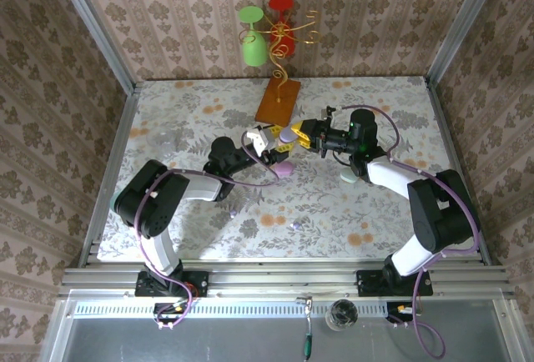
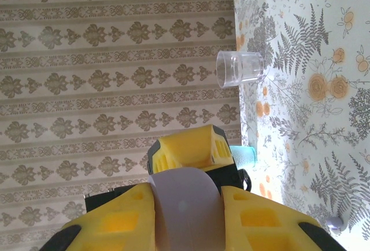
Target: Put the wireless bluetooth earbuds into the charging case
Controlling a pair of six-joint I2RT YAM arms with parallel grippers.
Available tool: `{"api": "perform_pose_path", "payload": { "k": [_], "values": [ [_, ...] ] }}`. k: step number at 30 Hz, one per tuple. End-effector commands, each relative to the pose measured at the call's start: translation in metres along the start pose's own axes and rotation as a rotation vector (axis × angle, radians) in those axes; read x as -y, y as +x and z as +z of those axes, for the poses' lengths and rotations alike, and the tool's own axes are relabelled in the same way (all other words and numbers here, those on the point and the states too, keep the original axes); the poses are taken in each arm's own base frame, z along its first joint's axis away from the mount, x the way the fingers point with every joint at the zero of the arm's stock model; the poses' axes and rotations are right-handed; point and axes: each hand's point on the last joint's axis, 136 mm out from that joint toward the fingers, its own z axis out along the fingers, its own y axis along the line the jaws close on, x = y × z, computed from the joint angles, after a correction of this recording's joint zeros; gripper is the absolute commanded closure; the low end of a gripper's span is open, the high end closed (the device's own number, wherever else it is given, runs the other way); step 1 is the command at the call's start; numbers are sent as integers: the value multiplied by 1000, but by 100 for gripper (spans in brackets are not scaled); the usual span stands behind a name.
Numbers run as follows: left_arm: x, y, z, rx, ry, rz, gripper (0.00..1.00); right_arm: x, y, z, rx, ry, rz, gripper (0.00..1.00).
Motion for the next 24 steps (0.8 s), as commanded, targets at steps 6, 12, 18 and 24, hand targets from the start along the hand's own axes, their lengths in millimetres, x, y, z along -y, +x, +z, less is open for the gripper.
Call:
{"api": "perform_pose_path", "payload": {
  "k": [6,12,18,24],
  "values": [
    [0,-17,7,55,32,29,57,-16,-2,3,3,-36,-26,88],
    [-1,-19,8,60,32,21,50,-14,-4,5,3,-34,-23,88],
    [0,-19,9,60,39,14,57,-12,-4,6,0,-27,-19,88],
    [0,-19,10,62,42,5,71,-11,-5,6,0,-30,-13,87]
  ]
}}
